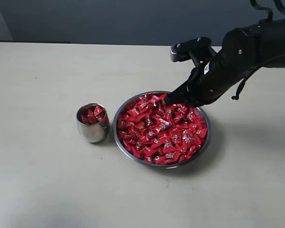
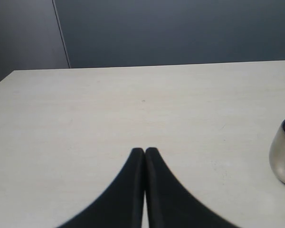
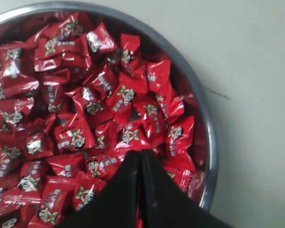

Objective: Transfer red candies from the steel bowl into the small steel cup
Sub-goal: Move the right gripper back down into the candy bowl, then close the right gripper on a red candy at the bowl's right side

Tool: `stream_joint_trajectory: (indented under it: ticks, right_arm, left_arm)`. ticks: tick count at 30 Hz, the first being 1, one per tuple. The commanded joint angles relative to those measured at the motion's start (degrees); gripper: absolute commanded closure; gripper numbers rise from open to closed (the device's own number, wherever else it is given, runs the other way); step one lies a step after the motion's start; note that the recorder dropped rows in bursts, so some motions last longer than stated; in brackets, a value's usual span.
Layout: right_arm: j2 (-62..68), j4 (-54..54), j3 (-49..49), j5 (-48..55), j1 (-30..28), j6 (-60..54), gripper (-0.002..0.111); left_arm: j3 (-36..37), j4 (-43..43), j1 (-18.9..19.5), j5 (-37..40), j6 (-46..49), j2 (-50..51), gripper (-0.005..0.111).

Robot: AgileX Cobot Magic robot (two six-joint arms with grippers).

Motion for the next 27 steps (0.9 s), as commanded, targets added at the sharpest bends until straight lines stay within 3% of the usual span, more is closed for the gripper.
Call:
stream_joint_trajectory:
  ticks: [1,5,27]
  right_arm:
    - [0.80,3.52,0.31,2.09,-0.09,-0.09,0.095]
    - [0.91,8.05,0.31,1.89,-0.09,5.97,0.083]
    - [6.29,11.25,0.31,-1.17,-0.09,20.11,0.083]
  left_arm:
    - [0.22,0.07,-0.11,-0.10,-0.15,-0.26,0.106]
    - [0.22,0.07,-0.11,-0.10,-0.15,-0.26,0.106]
    - [0.22,0.07,-0.11,-0.10,-0.15,-0.26,0.106]
